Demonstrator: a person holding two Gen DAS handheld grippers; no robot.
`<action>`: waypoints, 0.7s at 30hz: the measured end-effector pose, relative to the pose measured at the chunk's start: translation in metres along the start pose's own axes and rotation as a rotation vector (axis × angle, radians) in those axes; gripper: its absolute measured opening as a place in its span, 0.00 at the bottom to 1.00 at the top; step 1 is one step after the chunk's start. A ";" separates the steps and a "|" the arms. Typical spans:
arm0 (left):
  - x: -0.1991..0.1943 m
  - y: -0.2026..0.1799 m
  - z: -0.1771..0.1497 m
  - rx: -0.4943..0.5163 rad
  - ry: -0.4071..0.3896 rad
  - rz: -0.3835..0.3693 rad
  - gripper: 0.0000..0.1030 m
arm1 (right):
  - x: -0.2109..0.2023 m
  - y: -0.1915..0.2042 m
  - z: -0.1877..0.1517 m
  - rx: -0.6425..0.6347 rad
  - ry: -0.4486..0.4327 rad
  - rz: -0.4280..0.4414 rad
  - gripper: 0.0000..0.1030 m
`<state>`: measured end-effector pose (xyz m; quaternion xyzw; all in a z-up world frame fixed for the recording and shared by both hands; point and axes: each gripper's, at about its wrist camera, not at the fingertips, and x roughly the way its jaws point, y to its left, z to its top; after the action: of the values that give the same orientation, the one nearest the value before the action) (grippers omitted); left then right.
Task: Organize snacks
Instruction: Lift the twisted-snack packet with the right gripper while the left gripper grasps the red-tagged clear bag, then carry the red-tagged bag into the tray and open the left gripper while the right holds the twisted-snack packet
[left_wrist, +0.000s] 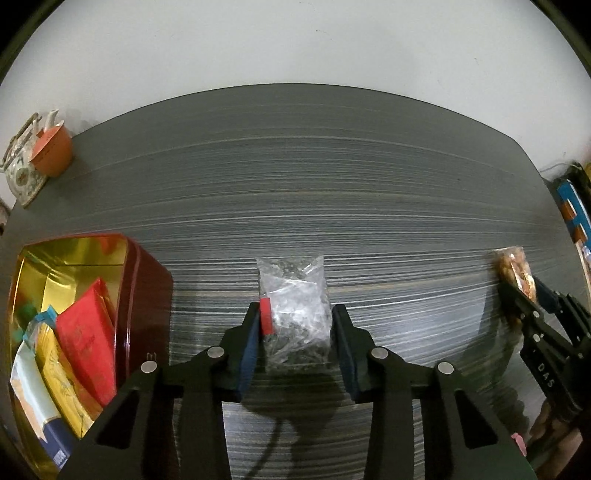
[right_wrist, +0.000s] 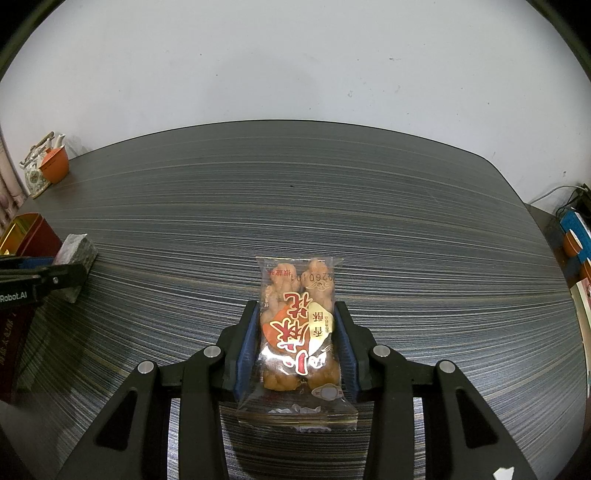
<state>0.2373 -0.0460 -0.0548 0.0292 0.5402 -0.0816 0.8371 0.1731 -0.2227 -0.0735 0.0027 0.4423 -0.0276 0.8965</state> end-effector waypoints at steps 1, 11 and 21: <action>-0.001 -0.001 -0.001 0.003 -0.001 0.003 0.36 | 0.000 0.000 0.000 0.000 0.000 0.000 0.36; -0.009 -0.004 -0.017 0.011 0.010 0.016 0.36 | 0.000 0.000 0.000 0.000 0.000 0.000 0.37; -0.030 -0.011 -0.041 0.012 0.010 -0.027 0.36 | 0.000 0.000 0.000 0.000 0.000 0.000 0.37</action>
<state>0.1863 -0.0479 -0.0443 0.0274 0.5441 -0.0958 0.8331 0.1729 -0.2232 -0.0735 0.0029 0.4422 -0.0274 0.8965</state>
